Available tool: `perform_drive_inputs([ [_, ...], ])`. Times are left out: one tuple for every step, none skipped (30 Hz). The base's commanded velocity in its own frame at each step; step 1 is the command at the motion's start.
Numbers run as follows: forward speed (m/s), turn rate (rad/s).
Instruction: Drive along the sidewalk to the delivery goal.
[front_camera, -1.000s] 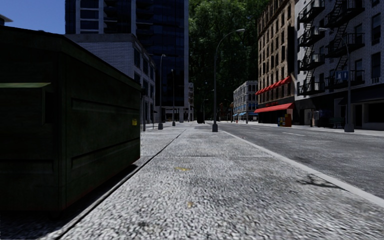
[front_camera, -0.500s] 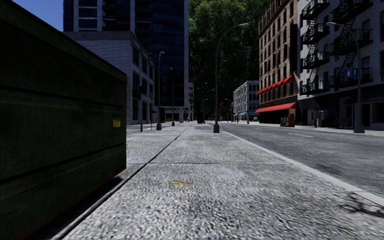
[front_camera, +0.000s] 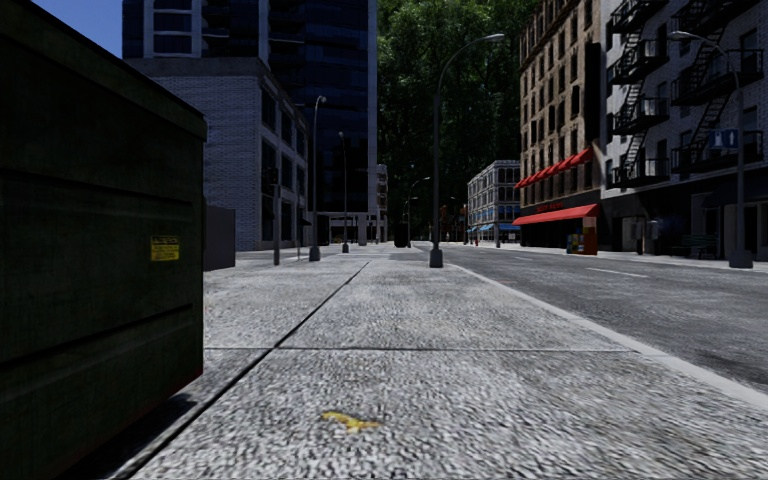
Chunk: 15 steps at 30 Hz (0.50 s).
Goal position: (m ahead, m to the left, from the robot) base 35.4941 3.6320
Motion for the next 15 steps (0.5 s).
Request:
perform_drive_inputs([
  [1.43,0.0],
  [1.43,0.0],
  [1.43,0.0],
  [1.43,0.0],
  [1.43,0.0],
  [1.43,0.0],
  [1.43,0.0],
  [1.43,0.0],
  [1.43,0.0],
  [1.43,0.0],
  [1.43,0.0],
  [1.43,0.0],
  [1.43,0.0],
  [1.43,0.0],
  [1.43,0.0],
])
